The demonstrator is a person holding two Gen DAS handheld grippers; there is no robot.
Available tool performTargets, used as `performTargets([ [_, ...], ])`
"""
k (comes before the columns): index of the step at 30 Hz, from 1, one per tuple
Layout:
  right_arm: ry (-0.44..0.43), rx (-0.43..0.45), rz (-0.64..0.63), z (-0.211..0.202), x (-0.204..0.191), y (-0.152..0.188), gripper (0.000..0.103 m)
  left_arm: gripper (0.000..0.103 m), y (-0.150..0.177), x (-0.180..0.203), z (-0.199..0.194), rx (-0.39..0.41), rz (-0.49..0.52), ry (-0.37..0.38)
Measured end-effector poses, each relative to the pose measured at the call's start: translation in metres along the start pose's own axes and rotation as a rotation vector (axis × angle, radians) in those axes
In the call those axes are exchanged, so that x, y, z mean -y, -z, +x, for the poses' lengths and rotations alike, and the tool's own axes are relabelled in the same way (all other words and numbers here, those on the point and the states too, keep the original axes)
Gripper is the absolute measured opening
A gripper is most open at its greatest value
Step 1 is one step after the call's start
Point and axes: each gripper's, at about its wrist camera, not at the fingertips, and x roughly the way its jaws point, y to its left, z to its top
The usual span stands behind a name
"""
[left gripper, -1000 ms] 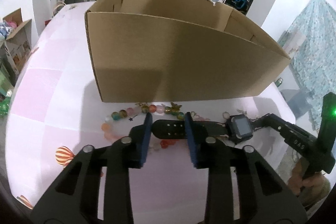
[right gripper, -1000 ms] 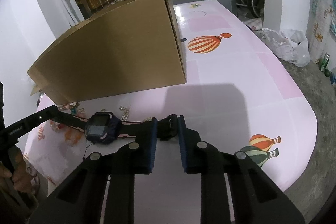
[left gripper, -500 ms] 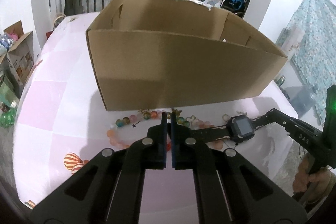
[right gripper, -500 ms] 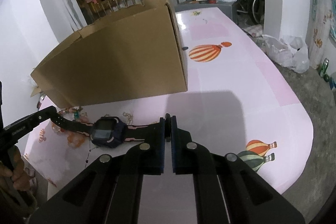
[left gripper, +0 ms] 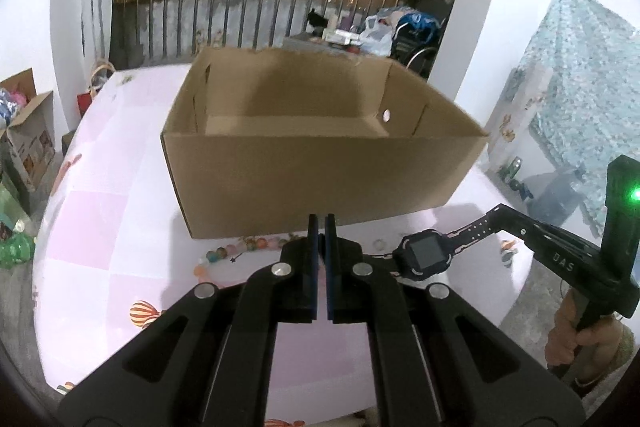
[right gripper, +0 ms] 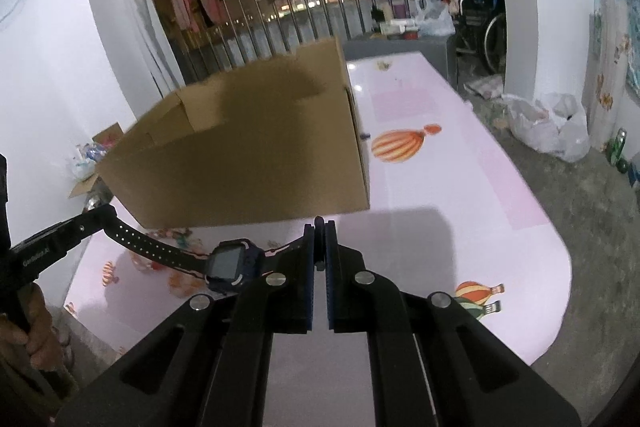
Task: Organize jewelry
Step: 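Carry the smartwatch with the right gripper over the cardboard box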
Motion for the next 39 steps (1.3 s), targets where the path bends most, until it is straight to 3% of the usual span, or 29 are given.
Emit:
performTargets([
  [12, -0.06, 0.156, -0.065, -0.05, -0.018, -0.035, 0.005, 0.002, -0.031, 0.017, -0.061, 0.151, 0.047, 0.036],
  [18, -0.12, 0.227, -0.135, -0.052, -0.031, -0.09, 0.005, 0.002, -0.069, 0.022, -0.081, 0.244, 0.105, 0.029],
  [22, -0.168, 0.19, -0.151, -0.021, -0.035, -0.142, 0.005, 0.002, -0.107, 0.022, -0.068, 0.256, 0.138, -0.002],
  [26, -0.194, 0.055, -0.124, 0.043, -0.035, -0.183, 0.005, 0.002, -0.141, 0.01, -0.022, 0.175, 0.138, -0.043],
  [30, -0.179, -0.113, -0.088, 0.121, -0.033, -0.202, 0.005, 0.002, -0.162, -0.007, 0.044, 0.03, 0.135, -0.104],
  [35, -0.13, -0.282, -0.07, 0.191, -0.029, -0.208, 0.005, 0.002, -0.175, -0.032, 0.119, -0.166, 0.128, -0.168],
  [39, -0.1, -0.369, -0.082, 0.218, -0.032, -0.206, 0.005, 0.002, -0.181, -0.038, 0.147, -0.257, 0.139, -0.198],
])
